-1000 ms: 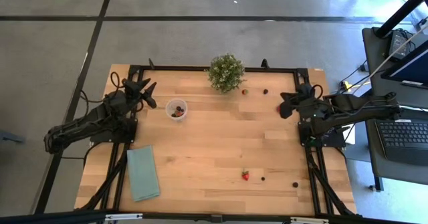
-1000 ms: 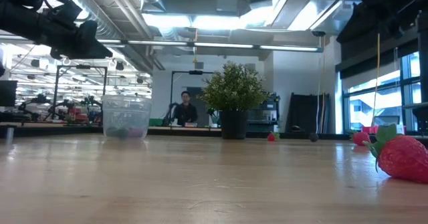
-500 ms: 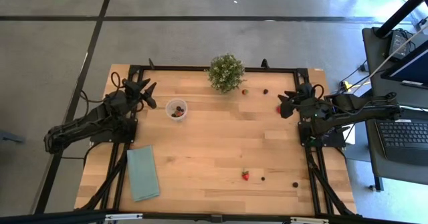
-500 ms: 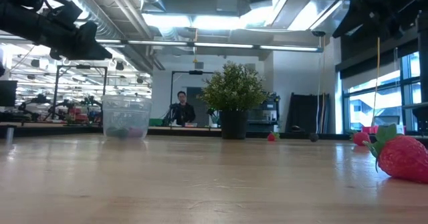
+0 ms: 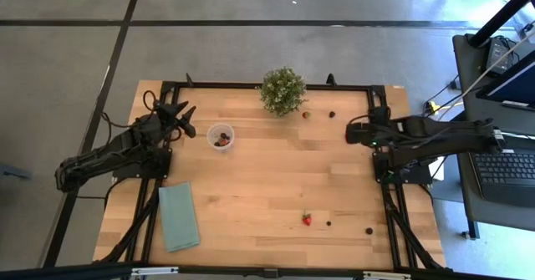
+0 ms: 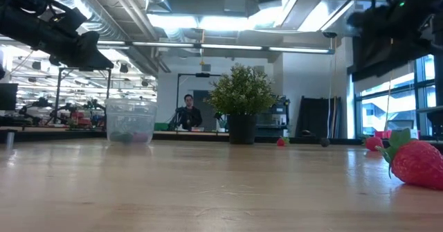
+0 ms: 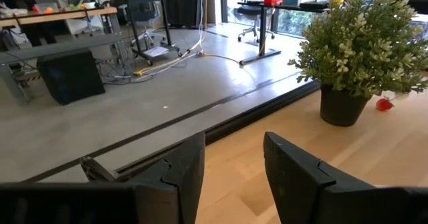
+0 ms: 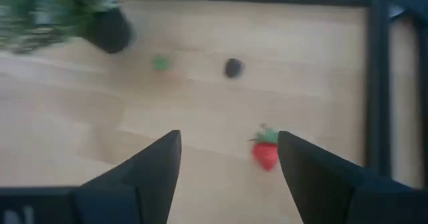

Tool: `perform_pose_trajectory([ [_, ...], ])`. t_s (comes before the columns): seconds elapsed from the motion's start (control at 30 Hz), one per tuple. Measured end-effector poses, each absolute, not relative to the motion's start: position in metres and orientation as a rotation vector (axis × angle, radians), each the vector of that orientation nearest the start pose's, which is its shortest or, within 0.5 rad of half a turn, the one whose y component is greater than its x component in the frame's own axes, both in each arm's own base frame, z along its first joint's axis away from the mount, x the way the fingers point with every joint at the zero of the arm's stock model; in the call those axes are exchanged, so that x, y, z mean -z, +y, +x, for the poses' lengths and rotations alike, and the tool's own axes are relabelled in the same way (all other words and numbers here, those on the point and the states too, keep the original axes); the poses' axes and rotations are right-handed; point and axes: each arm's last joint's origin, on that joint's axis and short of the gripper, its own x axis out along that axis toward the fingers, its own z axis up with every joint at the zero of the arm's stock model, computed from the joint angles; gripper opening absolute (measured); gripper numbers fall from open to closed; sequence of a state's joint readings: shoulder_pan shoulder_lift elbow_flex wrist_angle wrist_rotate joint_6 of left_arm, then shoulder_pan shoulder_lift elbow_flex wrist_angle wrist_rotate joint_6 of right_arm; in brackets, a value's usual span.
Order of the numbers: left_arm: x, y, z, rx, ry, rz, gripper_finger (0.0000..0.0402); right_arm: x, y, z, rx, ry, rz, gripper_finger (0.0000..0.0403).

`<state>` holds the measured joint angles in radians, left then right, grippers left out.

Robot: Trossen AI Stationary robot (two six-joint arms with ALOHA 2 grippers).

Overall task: Pick and placing Produce into tupperware
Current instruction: Put the red strawberry into the transparent container

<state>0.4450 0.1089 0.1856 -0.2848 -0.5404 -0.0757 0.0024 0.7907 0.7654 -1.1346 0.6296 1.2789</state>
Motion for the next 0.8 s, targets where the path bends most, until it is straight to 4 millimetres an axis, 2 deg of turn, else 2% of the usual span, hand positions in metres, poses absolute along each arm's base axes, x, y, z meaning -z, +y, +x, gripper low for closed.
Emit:
perform_pose_trajectory([
  [0.23,-0.192,0.051,0.073,-0.99,0.179,-0.059,0.0145,-0.245,-0.034,0.137,1.294,0.7,0.681,0.0249],
  [0.4,-0.191,0.051,0.073,-0.99,0.188,-0.058,0.0145,-0.232,-0.045,0.141,1.353,0.778,0.707,0.0249],
  [0.8,-0.188,0.051,0.072,-0.998,0.188,-0.128,0.0145,-0.166,-0.057,0.131,1.255,0.786,0.795,0.0249],
])
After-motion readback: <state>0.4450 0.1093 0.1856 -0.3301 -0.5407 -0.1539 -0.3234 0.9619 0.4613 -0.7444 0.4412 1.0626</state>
